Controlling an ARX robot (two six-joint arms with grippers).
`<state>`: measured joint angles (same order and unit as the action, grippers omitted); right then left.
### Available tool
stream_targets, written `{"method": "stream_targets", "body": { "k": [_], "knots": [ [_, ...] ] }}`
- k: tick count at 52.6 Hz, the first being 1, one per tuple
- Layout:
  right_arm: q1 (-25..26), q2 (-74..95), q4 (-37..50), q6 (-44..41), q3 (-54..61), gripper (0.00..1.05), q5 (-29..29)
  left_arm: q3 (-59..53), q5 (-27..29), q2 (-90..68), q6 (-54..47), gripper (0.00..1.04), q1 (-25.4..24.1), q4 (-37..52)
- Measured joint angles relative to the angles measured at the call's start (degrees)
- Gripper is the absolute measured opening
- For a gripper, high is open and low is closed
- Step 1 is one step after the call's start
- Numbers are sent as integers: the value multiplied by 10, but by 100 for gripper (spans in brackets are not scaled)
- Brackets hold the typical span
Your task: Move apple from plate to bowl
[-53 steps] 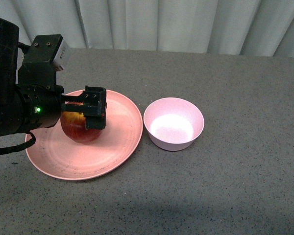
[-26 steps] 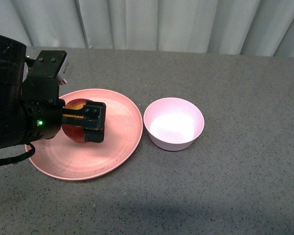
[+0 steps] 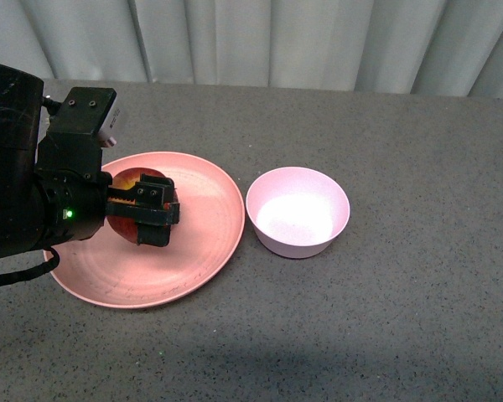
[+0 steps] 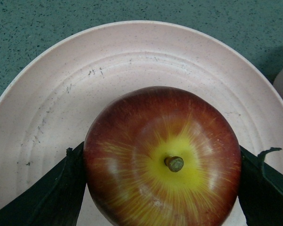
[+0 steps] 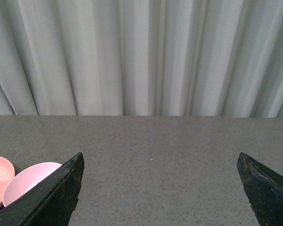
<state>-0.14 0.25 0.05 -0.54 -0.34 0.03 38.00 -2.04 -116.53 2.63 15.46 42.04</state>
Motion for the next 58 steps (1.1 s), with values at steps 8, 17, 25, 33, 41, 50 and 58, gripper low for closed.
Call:
{"method": "stream_targets", "body": {
  "k": [8, 17, 25, 33, 41, 50, 58],
  "knots": [
    [0, 0, 0, 0, 0, 95, 0, -1, -5, 36, 6, 79, 22, -9],
    [0, 0, 0, 0, 0, 95, 0, 20, 0, 68, 25, 79, 70, -27],
    [0, 0, 0, 0, 0, 95, 0, 44, 9, 69, 39, 79, 111, -37],
    [0, 0, 0, 0, 0, 95, 0, 74, 20, 54, 50, 79, 144, -44],
    [0, 0, 0, 0, 0, 95, 0, 106, 33, 26, 64, 79, 165, -55],
    [0, 0, 0, 0, 0, 95, 0, 144, 42, -8, 80, 79, 182, -68],
    [0, 0, 0, 0, 0, 95, 0, 170, 47, -31, 89, 79, 191, -73]
  ]
}}
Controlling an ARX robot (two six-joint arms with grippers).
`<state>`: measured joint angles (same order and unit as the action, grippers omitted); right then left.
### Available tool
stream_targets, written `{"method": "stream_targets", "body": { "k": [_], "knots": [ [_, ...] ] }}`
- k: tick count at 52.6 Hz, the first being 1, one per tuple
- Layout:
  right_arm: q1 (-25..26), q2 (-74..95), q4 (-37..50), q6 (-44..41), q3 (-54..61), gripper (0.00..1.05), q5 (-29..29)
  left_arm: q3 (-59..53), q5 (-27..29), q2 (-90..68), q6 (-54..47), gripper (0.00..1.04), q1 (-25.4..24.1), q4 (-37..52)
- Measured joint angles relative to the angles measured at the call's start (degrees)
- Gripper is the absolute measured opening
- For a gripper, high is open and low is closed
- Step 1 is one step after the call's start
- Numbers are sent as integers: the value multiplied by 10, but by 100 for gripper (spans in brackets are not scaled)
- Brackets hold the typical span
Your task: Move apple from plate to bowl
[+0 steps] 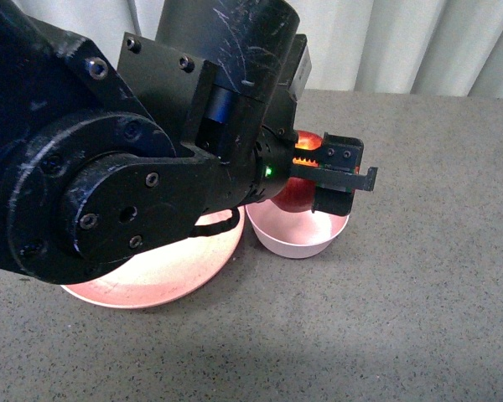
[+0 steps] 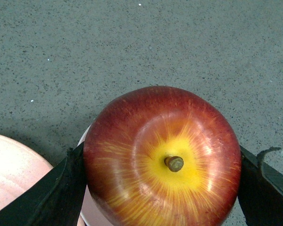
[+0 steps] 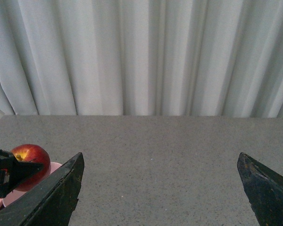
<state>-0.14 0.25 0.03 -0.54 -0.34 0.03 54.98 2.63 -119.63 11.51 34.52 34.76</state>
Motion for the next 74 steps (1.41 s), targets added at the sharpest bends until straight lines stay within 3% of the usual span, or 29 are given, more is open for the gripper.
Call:
{"method": "stream_targets", "body": {
  "k": [48, 56, 74],
  "knots": [
    [0, 0, 0, 0, 0, 95, 0, 41, 10, -74, 6, 79, 9, -3],
    [0, 0, 0, 0, 0, 95, 0, 40, 5, -72, 6, 99, 9, -3],
    [0, 0, 0, 0, 0, 95, 0, -21, 20, 13, 13, 98, -25, 33]
  ]
}}
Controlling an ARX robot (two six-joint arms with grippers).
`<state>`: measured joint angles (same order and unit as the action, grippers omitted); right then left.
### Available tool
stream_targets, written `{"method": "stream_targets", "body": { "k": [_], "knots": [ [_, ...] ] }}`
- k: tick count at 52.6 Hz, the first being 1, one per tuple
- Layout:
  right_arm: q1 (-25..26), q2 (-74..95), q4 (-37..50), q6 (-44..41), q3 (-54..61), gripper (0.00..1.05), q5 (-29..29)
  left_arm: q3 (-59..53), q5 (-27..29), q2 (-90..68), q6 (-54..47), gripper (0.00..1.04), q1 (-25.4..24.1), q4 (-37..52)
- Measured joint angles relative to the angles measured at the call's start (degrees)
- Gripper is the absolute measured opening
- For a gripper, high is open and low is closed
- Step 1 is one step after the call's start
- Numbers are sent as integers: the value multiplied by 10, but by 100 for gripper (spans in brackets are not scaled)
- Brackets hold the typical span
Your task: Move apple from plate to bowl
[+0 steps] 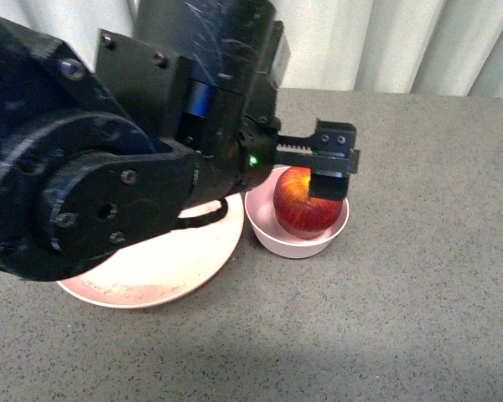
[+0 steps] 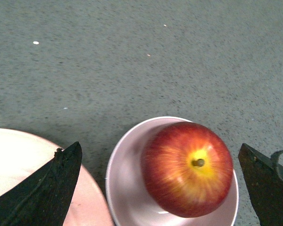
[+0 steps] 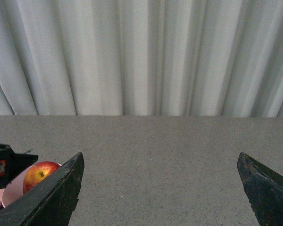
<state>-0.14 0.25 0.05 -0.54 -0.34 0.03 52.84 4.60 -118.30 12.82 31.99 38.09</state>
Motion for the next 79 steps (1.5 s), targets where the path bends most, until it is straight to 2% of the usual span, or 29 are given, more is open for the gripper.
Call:
{"method": "stream_targets", "body": {
  "k": [16, 26, 35, 38, 39, 41, 44, 51, 63, 76, 79],
  "knots": [
    [0, 0, 0, 0, 0, 95, 0, -130, 8, 125, 10, 98, -77, 18],
    [0, 0, 0, 0, 0, 95, 0, -219, -7, 231, 12, 98, -136, 22],
    [0, 0, 0, 0, 0, 95, 0, -272, 21, 322, 5, 98, -170, -9],
    [0, 0, 0, 0, 0, 95, 1, -305, 74, 302, -36, 88, -171, 122],
    [0, 0, 0, 0, 0, 95, 1, -326, 85, 293, -57, 82, -173, 191],
    [0, 0, 0, 0, 0, 95, 0, -360, 82, 290, -84, 73, -181, 273],
    [0, 0, 0, 0, 0, 95, -1, -381, 77, 308, -97, 65, -191, 315],
    [0, 0, 0, 0, 0, 95, -1, -414, 52, 418, -115, 39, -216, 267],
    [0, 0, 0, 0, 0, 95, 0, -463, 27, 511, -119, 4, -247, 215],
    [0, 0, 0, 0, 0, 95, 0, -494, 3, 613, -123, 4, -268, 146],
    [0, 0, 0, 0, 0, 95, 0, -500, -17, 637, -123, 4, -284, 128]
  ]
}}
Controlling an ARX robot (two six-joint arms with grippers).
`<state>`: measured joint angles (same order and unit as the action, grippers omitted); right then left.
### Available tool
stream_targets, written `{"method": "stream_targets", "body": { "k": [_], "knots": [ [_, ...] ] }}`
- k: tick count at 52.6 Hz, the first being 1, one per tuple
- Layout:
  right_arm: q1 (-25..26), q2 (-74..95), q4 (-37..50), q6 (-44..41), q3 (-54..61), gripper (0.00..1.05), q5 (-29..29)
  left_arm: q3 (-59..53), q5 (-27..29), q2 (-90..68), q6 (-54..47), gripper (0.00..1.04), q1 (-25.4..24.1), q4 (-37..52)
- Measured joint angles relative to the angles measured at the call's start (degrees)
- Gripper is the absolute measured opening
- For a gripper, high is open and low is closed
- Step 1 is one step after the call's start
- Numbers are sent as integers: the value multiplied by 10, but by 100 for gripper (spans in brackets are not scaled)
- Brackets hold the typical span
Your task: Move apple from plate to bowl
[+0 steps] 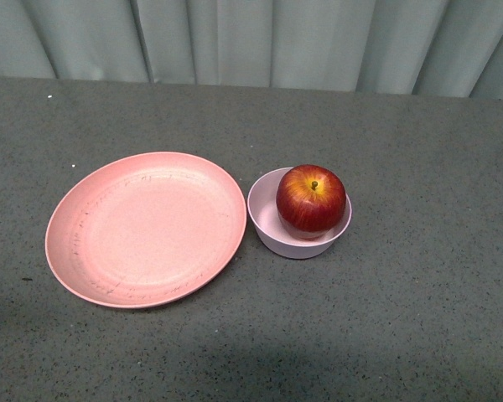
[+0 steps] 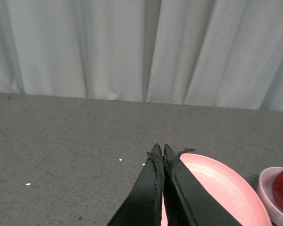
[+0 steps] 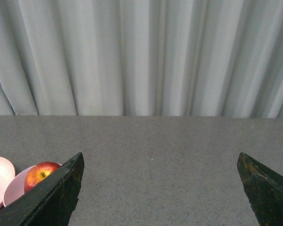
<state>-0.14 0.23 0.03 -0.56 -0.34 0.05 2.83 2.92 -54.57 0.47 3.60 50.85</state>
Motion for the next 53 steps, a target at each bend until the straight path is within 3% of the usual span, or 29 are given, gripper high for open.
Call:
{"method": "stream_targets", "body": {
  "k": [8, 36, 53],
  "knots": [
    [0, 0, 0, 0, 0, 95, 0, -13, -25, 72, 0, 4, -34, -57],
    [0, 0, 0, 0, 0, 95, 0, -17, -29, 300, -1, 4, -35, -263],
    [0, 0, 0, 0, 0, 95, 0, -17, -29, 384, -1, 4, -34, -344]
  ]
}}
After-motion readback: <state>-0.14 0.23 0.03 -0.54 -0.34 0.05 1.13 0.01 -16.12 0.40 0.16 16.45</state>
